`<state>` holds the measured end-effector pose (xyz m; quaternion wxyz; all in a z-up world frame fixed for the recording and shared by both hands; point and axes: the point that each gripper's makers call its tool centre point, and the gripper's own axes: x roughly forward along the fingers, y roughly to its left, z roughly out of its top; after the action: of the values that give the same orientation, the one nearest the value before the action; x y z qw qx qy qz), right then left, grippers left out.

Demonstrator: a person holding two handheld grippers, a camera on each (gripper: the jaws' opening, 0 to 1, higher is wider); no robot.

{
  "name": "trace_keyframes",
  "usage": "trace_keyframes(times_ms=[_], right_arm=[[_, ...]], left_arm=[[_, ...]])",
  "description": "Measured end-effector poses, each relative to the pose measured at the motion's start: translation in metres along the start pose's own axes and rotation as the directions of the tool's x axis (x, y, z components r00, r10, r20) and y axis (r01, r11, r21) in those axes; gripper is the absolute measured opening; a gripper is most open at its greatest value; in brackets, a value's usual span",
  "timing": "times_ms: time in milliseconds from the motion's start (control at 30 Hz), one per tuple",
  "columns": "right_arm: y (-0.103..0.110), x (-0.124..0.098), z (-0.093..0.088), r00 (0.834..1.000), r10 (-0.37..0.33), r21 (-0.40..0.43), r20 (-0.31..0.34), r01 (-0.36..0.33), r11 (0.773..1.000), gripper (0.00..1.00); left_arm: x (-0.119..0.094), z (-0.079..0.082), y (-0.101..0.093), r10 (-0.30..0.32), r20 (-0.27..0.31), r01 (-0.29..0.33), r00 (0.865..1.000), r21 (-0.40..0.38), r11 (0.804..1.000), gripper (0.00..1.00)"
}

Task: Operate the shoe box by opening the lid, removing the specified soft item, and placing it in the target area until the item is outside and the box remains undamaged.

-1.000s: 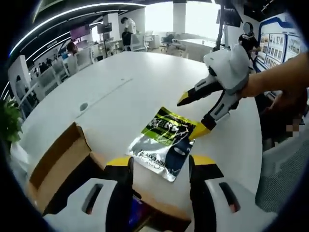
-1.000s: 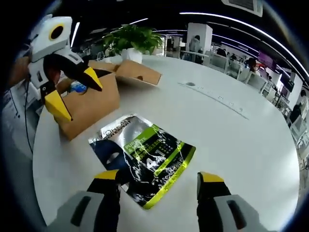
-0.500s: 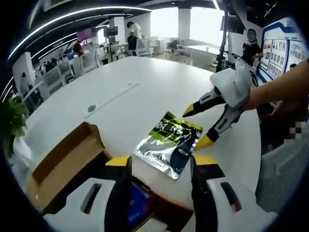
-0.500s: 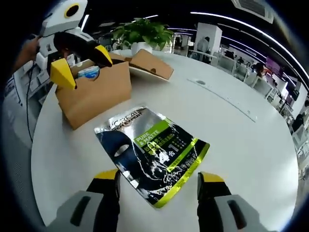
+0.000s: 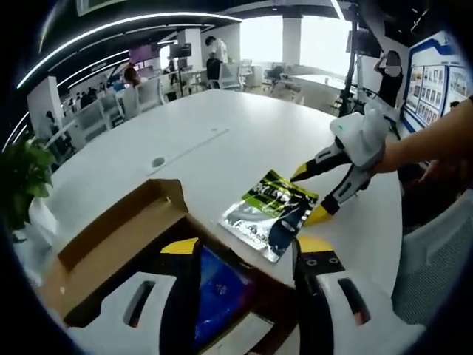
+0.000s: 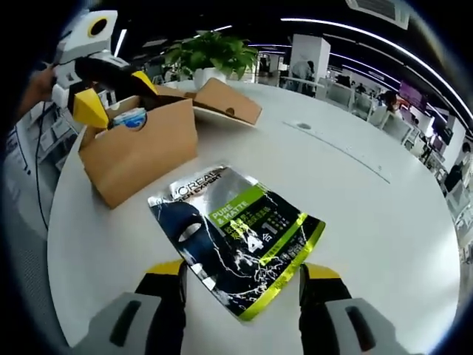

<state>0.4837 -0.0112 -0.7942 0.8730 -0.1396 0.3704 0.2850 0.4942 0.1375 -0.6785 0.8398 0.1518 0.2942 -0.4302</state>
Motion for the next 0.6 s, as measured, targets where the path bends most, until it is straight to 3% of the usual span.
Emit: trace_keyframes(times_ms=[600], right_arm=[[0.009,0.009,0.012,1.000,0.001,0.004,0.013,-0.001,1.000,0.61]], left_arm=[[-0.028,-0.017,0.033,0.071,0.009,-0.070,0.997,-0.046,0.996,0.50]])
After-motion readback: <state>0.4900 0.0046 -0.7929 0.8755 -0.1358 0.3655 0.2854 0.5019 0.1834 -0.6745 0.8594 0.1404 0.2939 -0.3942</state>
